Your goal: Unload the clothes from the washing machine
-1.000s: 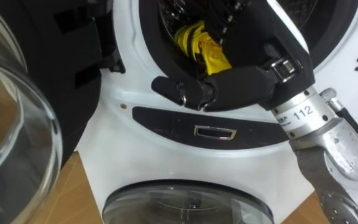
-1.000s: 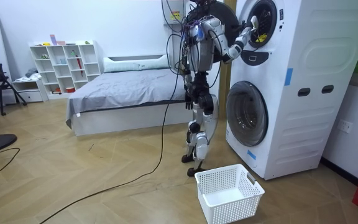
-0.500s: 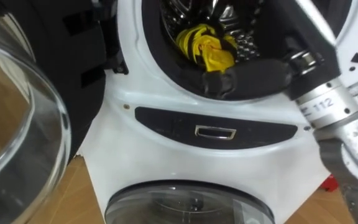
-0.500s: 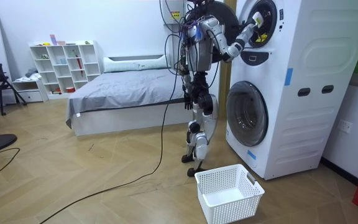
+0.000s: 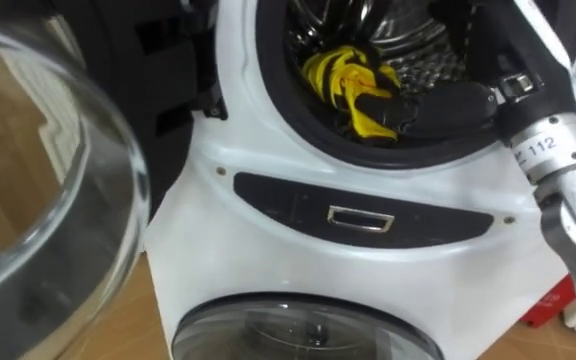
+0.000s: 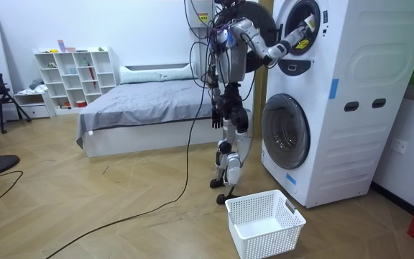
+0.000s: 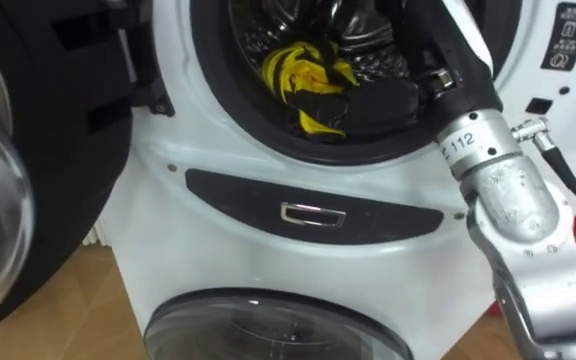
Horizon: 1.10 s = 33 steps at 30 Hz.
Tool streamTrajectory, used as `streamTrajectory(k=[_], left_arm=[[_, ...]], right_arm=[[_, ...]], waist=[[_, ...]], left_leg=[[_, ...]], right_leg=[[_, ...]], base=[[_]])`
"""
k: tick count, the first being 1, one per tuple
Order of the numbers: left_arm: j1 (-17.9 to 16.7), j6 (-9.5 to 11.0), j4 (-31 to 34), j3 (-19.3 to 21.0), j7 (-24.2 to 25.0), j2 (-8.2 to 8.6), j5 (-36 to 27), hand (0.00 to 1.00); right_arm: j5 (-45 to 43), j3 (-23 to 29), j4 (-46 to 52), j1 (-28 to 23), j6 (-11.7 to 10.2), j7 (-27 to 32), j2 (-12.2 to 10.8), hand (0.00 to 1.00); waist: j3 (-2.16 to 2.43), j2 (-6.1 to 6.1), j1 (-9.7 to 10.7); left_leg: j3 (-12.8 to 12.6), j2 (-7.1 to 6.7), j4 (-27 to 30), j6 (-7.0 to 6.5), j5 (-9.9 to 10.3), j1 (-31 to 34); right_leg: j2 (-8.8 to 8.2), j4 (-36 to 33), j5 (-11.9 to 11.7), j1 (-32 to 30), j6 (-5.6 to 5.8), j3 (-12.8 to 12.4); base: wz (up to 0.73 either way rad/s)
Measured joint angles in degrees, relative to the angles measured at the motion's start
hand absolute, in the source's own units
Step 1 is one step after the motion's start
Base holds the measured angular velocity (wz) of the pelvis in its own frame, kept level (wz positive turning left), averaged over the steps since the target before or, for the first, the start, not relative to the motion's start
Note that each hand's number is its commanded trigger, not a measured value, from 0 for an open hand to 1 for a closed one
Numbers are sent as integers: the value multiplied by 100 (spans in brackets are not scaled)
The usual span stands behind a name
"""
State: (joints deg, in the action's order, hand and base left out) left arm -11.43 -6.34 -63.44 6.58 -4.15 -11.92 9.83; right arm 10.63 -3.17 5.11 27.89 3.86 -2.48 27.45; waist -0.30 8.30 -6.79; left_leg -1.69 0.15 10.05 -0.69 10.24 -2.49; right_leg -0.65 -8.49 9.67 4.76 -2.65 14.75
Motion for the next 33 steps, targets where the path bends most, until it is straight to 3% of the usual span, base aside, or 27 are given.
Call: streamTrajectory(k=[5, 10, 13, 25, 33], left_arm=[[67, 13, 22, 0, 53, -17, -2, 0], [54, -10, 25, 3, 81, -59, 0, 0], [53, -53, 25, 4, 90, -63, 0, 0], [136, -68, 33, 6, 259, -147, 213, 0], [173, -73, 30, -5, 329, -335, 213, 0]], right_arm=[[-52, -73, -152, 57, 0, -80, 21, 0], [-233, -282, -201, 58, 20, -416, 252, 0], [-408, -292, -207, 63, 121, -609, 275, 0], [-1308, -470, -202, 293, 123, -1400, 520, 0], [-1834, -942, -194, 719, 259, -1856, 1019, 0]], waist=[[24, 53, -94], [19, 56, -157], [7, 78, -172], [-3, 188, -170], [13, 392, -168]], left_leg=[[89, -6, -29, -3, 3, 12], [136, 2, -61, -4, 4, 0], [148, 1, -63, -4, 4, 1], [107, 1, -50, -5, 6, 47], [133, -1, -47, -1, 8, 17]], right_leg=[[-17, 6, -1, 13, 2, 123], [-12, -13, 0, 10, 3, 129], [-10, -14, 0, 10, 3, 124], [-9, -14, 0, -19, 3, 88], [5, -19, -1, 12, 2, 102]], base=[[10], [5], [1], [0], [1]])
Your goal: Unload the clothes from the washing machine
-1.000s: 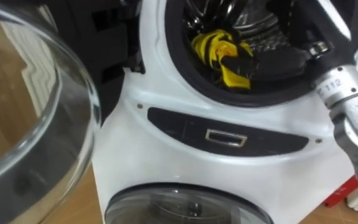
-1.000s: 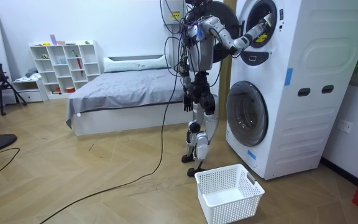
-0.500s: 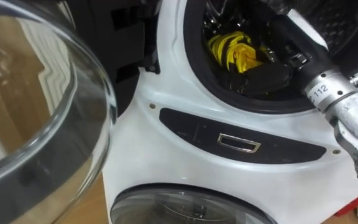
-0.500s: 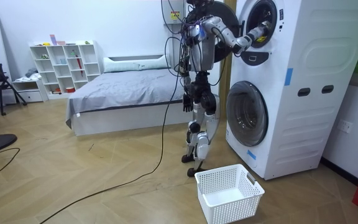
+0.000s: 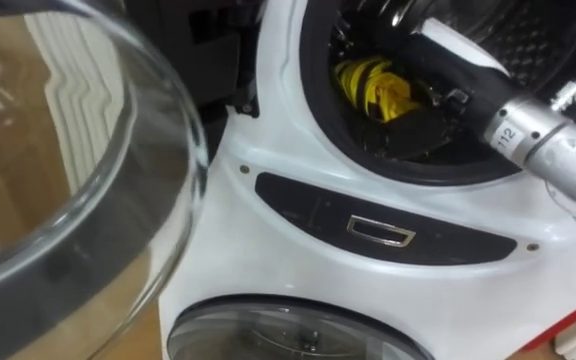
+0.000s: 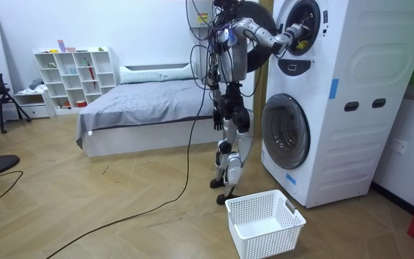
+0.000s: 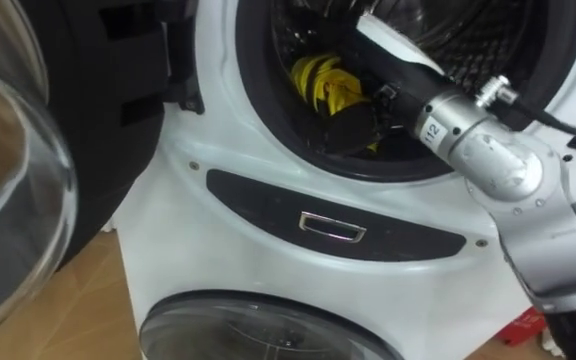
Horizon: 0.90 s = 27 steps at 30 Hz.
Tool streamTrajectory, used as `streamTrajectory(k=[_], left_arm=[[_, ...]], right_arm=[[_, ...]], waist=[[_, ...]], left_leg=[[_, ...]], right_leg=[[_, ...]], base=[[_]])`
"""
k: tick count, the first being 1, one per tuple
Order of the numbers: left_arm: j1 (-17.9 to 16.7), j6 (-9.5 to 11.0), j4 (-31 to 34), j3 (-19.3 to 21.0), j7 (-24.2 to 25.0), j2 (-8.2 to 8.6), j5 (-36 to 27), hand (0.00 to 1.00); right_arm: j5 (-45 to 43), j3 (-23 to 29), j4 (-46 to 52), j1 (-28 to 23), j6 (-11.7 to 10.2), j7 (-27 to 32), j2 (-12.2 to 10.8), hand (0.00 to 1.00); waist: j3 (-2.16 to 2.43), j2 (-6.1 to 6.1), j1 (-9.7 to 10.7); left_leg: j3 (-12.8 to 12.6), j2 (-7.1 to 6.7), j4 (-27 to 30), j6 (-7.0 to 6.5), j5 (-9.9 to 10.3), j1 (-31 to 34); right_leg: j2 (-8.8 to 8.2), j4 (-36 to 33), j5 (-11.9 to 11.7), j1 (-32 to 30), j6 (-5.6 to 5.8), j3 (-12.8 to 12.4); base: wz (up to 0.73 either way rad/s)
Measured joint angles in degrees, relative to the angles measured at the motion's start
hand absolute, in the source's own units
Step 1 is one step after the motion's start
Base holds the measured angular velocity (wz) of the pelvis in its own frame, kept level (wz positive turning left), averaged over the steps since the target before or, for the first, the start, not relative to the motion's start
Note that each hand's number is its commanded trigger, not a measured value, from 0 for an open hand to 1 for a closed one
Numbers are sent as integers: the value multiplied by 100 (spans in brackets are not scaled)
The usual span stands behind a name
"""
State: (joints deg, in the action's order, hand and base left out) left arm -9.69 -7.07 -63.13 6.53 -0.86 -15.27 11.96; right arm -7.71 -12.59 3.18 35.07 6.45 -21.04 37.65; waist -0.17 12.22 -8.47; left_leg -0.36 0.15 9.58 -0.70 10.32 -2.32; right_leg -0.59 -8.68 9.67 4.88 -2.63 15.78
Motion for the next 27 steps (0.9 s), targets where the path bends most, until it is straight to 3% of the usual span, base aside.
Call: streamTrajectory(k=[11, 20, 27], left_arm=[[-65, -25, 1, 5, -13, 10, 3, 0], [-138, -364, 301, 160, 156, 24, 147, 0], [-242, -387, 321, 232, 142, 90, 123, 0]], right_arm=[[-195, -12, 12, 1, 194, -294, 6, 0], [-1136, 12, -11, 321, 611, -814, 96, 0], [-1736, 62, -306, 461, 745, -1288, 120, 0]], waist=[[-10, 45, 16], [0, 25, 66], [12, 9, 231]], left_leg=[[1, 0, 12, -1, 1, 11], [65, -18, 77, -9, 6, 63], [67, -58, 66, -11, 5, 25]], right_leg=[[-11, -21, -4, 8, -3, 12], [-16, -9, -5, -5, -1, 9], [-18, -8, -5, 10, 0, 9]], base=[[0], [5], [2]])
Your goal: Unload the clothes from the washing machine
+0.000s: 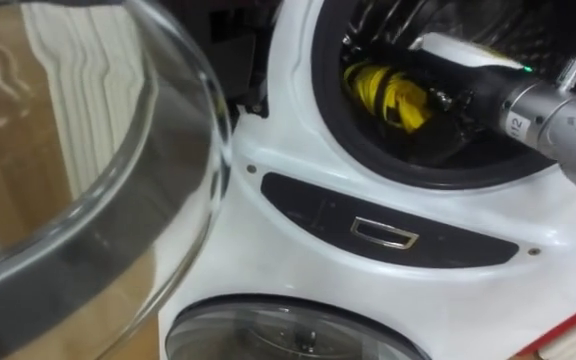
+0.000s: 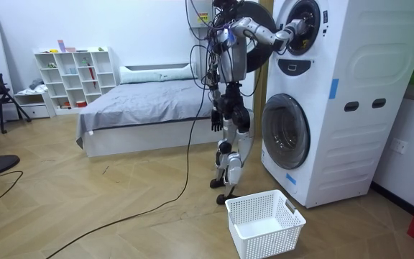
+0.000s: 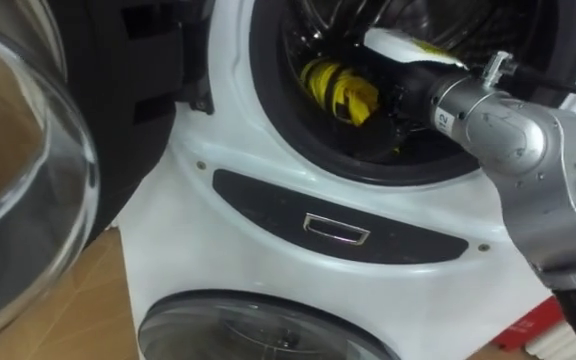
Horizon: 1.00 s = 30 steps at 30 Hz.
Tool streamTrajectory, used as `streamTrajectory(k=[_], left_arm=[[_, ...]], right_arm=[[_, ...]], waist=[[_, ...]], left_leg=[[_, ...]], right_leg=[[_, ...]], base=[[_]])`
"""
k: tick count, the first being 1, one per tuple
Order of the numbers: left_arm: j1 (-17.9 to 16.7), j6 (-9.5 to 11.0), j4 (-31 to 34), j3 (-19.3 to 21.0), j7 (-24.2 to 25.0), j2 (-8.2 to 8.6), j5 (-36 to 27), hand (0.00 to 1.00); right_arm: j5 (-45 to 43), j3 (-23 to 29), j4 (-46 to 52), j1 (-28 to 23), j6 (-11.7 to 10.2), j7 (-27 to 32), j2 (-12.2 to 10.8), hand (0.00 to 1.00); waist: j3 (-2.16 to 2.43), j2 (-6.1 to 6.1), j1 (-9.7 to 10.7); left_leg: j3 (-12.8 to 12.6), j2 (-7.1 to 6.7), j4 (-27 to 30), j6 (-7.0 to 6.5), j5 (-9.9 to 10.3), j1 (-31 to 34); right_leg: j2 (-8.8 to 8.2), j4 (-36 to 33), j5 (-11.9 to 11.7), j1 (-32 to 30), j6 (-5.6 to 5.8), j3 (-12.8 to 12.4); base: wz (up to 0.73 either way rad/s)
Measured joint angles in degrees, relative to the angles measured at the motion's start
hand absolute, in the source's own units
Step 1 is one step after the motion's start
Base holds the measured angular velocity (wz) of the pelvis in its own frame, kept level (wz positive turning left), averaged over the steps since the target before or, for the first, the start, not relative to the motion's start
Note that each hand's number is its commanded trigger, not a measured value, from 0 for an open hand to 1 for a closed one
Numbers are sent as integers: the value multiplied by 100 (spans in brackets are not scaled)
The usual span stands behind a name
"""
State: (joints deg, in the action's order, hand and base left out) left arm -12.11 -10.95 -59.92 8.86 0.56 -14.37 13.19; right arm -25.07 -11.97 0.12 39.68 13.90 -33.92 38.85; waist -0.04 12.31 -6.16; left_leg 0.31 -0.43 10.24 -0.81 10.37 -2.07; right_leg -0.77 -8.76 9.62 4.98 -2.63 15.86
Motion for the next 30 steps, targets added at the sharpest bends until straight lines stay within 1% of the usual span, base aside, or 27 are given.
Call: streamTrajectory(k=[4, 7, 8, 9, 13, 15, 16, 17, 20, 26, 30], left_arm=[[-2, 2, 87, 0, 2, 28, -8, 0], [2, -3, 87, 4, 1, 45, -11, 0], [5, -15, 87, 31, -1, 59, 11, 0], [-7, -37, 97, 65, 0, 69, 27, 0], [-84, -117, 176, 219, 3, 80, 23, 0], [-107, -174, 177, 222, 2, 73, 16, 0], [-116, -179, 176, 215, 3, 74, 11, 0], [-117, -194, 176, 213, 3, 77, 0, 0], [-137, -219, 175, 209, -2, 79, -7, 0], [-110, -235, 176, 208, -51, 78, -14, 0], [-82, -231, 177, 154, -130, 59, -17, 0]], right_arm=[[-139, 47, -273, 32, 1, -61, 11, 0], [-118, 47, -550, 141, 5, -136, 11, 0], [-125, 56, -650, 202, 4, -148, 12, 0], [-128, 144, -726, 215, 4, -177, 15, 0], [-108, 231, -884, 291, 69, -220, 25, 0], [-69, 254, -899, 291, 108, -256, 25, 0], [-10, 263, -945, 291, 113, -255, 27, 69], [113, 304, -1064, 292, 113, -255, 35, 100], [367, 351, -1258, 291, 116, -255, 72, 100], [427, 352, -1537, 290, 99, -237, 71, 100], [425, 352, -1673, 296, 95, -20, 71, 100]], waist=[[0, -3, 1], [12, -15, -1], [17, -23, 14], [31, -25, 29], [42, -33, 49], [44, -37, 122], [45, -37, 131], [47, -34, 122], [44, -38, 101], [41, -42, 87], [39, -44, 20]], left_leg=[[23, 0, -4, 0, 0, -50], [27, -1, 9, -1, 1, -51], [31, -5, 24, -3, 2, -32], [57, -14, 51, -7, 4, 5], [78, -26, 95, -14, 8, 45], [137, -33, 109, -16, 9, 48], [146, -32, 111, -18, 10, 44], [157, -28, 113, -21, 12, 38], [217, -29, 110, -22, 12, -10], [277, -28, 108, -30, 18, -100], [286, -35, 104, -36, 18, -93]], right_leg=[[-1, 1, 0, 54, 0, 1], [-2, 1, 0, 77, 0, 2], [-6, 1, 0, 75, 0, 6], [-9, 1, 2, 60, 3, 8], [-15, -1, 3, 28, 5, 9], [-19, -5, 0, 50, 9, 6], [-19, -5, 0, 57, 9, 8], [-18, -5, 0, 65, 9, 12], [-20, -1, -1, 126, 10, 4], [-21, 2, -5, 234, 18, -20], [-21, -3, -8, 222, 23, -28]], base=[[0], [0], [6], [8], [4], [15], [12], [6], [8], [6], [0]])
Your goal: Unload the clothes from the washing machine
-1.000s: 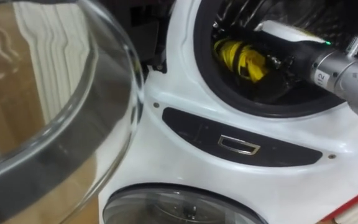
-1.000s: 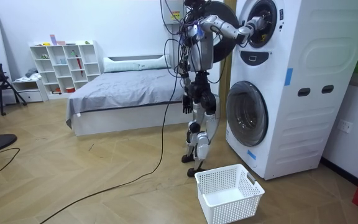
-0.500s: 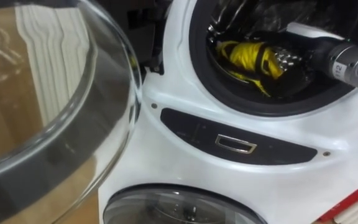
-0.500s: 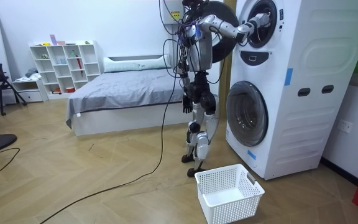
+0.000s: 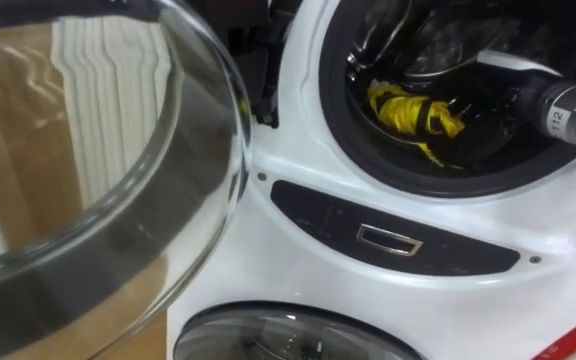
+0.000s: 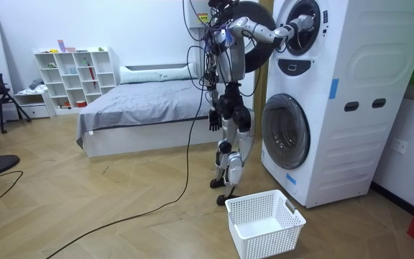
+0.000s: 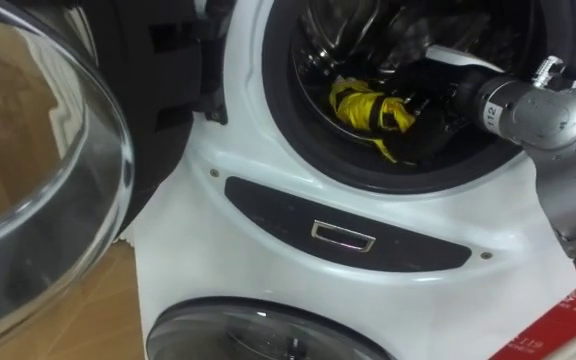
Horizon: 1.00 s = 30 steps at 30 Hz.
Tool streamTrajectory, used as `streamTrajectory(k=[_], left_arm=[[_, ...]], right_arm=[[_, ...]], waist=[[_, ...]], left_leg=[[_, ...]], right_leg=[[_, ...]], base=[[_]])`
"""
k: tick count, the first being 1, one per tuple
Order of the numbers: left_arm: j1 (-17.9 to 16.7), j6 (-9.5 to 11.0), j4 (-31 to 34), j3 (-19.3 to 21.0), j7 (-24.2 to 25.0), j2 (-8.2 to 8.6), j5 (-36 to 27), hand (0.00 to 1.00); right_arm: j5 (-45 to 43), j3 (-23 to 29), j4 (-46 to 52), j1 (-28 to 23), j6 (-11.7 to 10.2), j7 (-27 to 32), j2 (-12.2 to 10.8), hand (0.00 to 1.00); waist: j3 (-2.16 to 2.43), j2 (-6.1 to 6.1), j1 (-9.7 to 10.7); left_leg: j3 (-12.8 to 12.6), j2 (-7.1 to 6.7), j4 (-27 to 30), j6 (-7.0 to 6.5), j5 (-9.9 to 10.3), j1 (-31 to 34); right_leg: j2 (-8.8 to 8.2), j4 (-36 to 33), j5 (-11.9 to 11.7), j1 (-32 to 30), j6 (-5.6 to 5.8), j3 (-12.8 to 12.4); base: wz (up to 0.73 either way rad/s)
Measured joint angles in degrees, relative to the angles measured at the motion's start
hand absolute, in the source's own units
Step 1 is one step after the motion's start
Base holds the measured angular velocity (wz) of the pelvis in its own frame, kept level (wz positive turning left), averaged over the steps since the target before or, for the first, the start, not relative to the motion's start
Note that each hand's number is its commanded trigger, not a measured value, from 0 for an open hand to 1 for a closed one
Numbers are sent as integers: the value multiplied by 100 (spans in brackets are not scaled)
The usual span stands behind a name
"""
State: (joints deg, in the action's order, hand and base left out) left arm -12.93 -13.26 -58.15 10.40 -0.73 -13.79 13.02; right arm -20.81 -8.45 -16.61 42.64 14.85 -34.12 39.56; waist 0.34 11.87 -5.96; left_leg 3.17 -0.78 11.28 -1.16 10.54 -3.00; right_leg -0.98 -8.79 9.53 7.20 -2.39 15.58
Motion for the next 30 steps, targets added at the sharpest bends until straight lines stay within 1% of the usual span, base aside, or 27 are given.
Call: streamTrajectory(k=[5, 11, 18, 20, 22, 24, 25, 27, 28, 30], left_arm=[[39, 8, -2, -75, -38, -48, 8, 0], [32, 7, -3, -168, -112, -83, 5, 0], [24, 20, -3, -179, -129, -83, 5, 0], [27, 40, -3, -201, -143, -83, 10, 0], [22, 70, -4, -228, -139, -84, 0, 0], [-9, 100, -4, -158, -137, -63, 0, 0], [-25, 113, -4, -153, -149, -59, -1, 0], [-58, 202, -4, -156, -210, -42, -3, 0], [-66, 238, -4, -157, -239, -36, -24, 0], [-91, 347, -7, -94, -286, -12, -234, 0]], right_arm=[[-2, 0, -60, 5, -43, 87, 0, 100], [2, 0, -67, 5, -43, 104, 0, 100], [10, 0, 0, -2, -49, 150, 0, 100], [15, 0, 7, -7, -49, 161, 0, 100], [8, 5, 190, -66, -29, 199, 1, 100], [13, 84, 622, -177, 23, 229, 1, 100], [9, 96, 749, -189, 22, 232, 1, 100], [23, 282, 1329, -445, 3, 305, 2, 100], [29, 329, 1491, -531, 0, 335, 2, 100], [29, 589, 2253, -979, -49, 433, 2, 100]], waist=[[-1, 0, -33], [-7, 10, -48], [-21, 48, -49], [-19, 50, -49], [-18, 50, -41], [-16, 48, -55], [-16, 45, -40], [-16, 30, 70], [-12, 30, 87], [-11, -4, 113]], left_leg=[[7, -7, 0, -7, 4, 16], [9, -5, -20, -7, 4, 31], [3, -8, -33, -8, 4, 29], [4, -8, -34, -8, 4, 29], [-8, -3, -33, -8, 4, 43], [-131, 7, -42, -6, 3, 74], [-158, 7, -41, -4, 2, 89], [-209, 8, -45, 0, -1, 143], [-211, 9, -52, 0, -1, 139], [-298, 10, -49, 0, -1, 116]], right_leg=[[7, 3, -1, -1, 2, 10], [3, 4, -1, -15, 3, 6], [8, 13, -1, -48, 3, 18], [14, 13, -1, -62, 3, 14], [17, 11, -1, -82, 3, -8], [12, -1, -1, -158, 3, -141], [11, -2, -1, -170, 3, -138], [14, -4, -3, -232, 3, -178], [18, -3, -3, -236, 3, -210], [25, 5, -2, -248, 4, -480]], base=[[0], [0], [0], [0], [-4], [-23], [-20], [-3], [-3], [-14]])
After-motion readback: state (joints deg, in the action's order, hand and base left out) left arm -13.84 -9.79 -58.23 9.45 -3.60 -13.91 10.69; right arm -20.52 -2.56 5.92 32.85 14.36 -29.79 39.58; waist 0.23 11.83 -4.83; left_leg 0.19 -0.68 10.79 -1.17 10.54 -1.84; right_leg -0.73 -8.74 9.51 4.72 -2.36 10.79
